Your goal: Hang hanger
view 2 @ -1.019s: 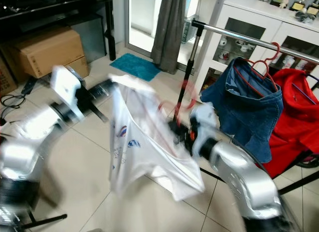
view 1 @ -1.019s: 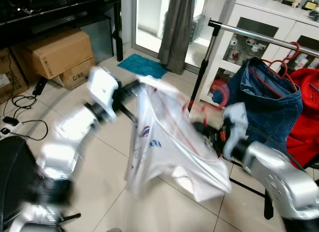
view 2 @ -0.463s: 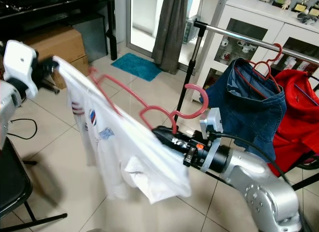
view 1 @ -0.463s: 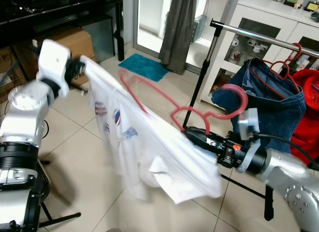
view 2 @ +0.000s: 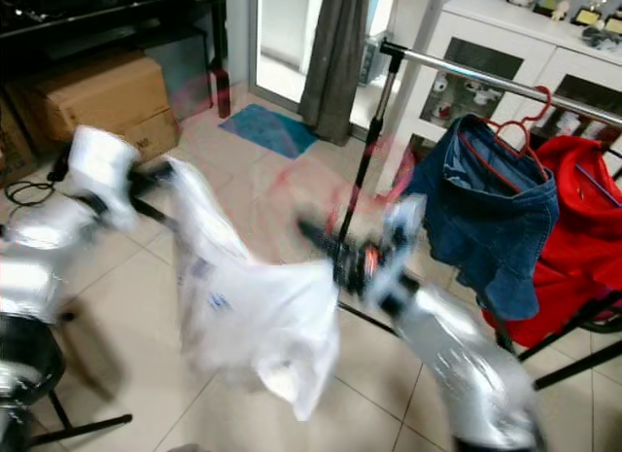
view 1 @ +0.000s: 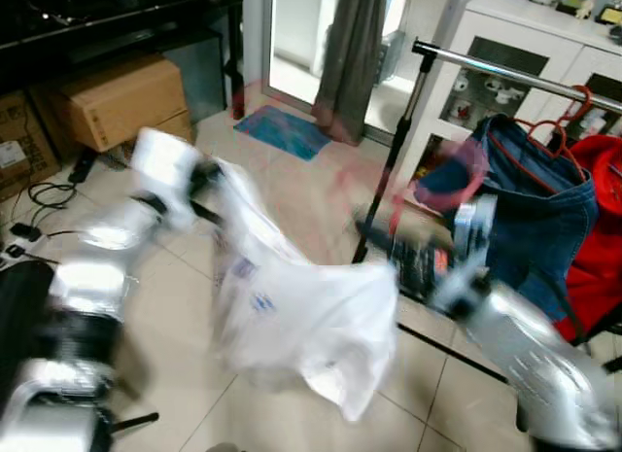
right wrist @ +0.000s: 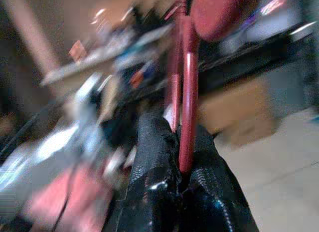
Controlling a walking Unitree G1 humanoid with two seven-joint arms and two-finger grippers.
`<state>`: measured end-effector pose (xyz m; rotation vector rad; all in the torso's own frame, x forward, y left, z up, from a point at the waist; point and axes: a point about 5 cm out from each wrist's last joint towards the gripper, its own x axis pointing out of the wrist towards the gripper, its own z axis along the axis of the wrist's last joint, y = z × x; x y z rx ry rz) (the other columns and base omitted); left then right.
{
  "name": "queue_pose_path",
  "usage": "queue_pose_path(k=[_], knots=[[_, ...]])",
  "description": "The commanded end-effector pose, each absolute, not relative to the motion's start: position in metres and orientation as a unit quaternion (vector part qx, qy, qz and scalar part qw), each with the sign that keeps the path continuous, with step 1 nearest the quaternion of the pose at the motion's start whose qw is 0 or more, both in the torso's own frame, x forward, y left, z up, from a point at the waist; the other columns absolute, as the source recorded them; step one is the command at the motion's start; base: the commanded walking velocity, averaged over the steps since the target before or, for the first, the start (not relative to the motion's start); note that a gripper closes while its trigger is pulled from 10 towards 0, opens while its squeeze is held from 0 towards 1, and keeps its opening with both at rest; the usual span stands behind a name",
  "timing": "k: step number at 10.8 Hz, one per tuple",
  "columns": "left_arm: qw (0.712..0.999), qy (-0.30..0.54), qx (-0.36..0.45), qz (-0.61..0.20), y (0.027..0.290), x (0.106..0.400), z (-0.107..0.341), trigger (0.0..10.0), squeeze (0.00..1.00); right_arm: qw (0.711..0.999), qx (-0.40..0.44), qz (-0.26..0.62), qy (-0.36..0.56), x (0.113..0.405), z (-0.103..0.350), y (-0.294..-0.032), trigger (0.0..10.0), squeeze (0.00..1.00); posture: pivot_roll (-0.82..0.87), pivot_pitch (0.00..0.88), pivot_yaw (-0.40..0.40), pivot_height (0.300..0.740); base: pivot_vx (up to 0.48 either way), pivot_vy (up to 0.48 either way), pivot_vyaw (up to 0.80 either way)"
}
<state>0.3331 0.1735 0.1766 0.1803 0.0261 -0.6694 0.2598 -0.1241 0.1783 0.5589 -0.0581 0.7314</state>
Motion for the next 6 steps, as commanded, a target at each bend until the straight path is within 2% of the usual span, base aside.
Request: queue_pose_path(k=[1,2,4,6], knots=[[0.915,-0.009,0.073,-0.396,0.146,0.322,0.188,0.0,0.00,0.920,0.291,0.257,-0.054,0.271,0.179,-0.145,0.0,0.00,-0.09,0.000,-0.094,0.740,0.000,0.000,0.00],[0.895,-0.007,0.052,-0.442,0.130,0.309,0.189,0.0,0.00,0.932,0.299,0.195,-0.068,0.278,0.176,-0.154,0.0,0.00,-0.09,0.000,-0.094,0.740,0.000,0.000,0.00],[0.866,0.013,0.037,-0.499,0.121,0.289,0.189,0.0,0.00,0.943,0.303,0.099,-0.093,0.288,0.173,-0.176,0.0,0.00,-0.09,0.000,-0.094,0.740,0.000,0.000,0.00],[0.843,-0.008,-0.021,-0.538,0.118,0.272,0.202,0.0,0.00,0.967,0.235,0.059,-0.072,0.295,0.163,-0.186,0.0,0.00,-0.08,0.000,-0.094,0.740,0.000,0.000,0.00]])
